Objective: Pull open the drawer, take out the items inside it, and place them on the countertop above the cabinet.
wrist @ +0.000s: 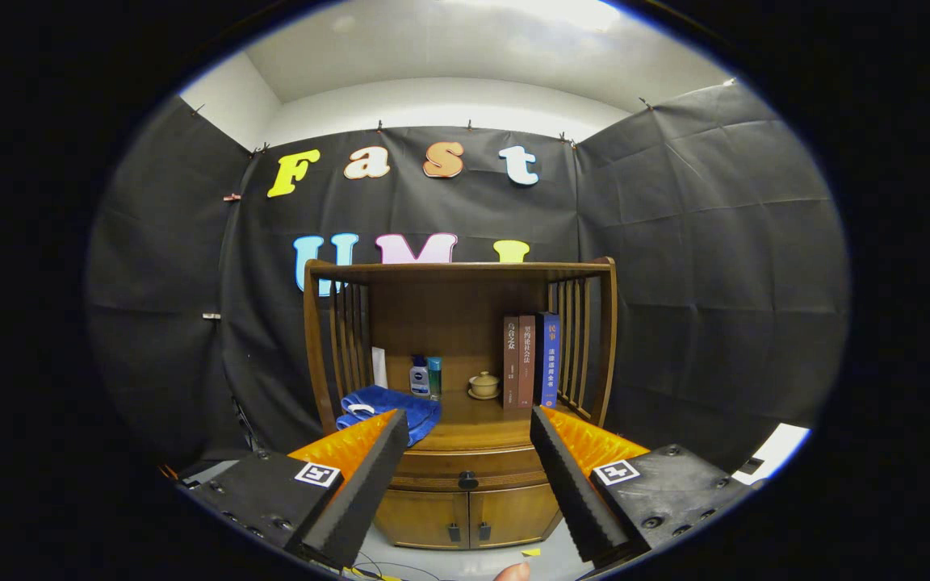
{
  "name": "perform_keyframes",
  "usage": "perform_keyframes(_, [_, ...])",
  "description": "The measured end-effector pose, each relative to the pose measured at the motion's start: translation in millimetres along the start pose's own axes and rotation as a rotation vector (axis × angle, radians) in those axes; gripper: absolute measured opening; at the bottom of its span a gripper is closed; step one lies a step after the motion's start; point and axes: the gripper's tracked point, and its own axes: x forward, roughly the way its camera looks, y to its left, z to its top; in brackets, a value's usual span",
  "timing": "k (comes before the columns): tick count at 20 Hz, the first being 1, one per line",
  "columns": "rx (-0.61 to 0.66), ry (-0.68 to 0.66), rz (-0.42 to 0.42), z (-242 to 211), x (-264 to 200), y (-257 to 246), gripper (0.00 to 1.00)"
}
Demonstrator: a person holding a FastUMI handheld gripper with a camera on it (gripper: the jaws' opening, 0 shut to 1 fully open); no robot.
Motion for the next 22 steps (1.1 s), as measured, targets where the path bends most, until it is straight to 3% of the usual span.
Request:
perform_keyframes(13, [0.015, -0.023, 0.020, -3, 7, 1, 0.98])
perform_keyframes(18, [0.028, -0.036, 0.066, -22, 48, 14, 0.98])
perform_keyframes(22, [0.002, -0.029, 0.052, -68, 94, 8, 0.98])
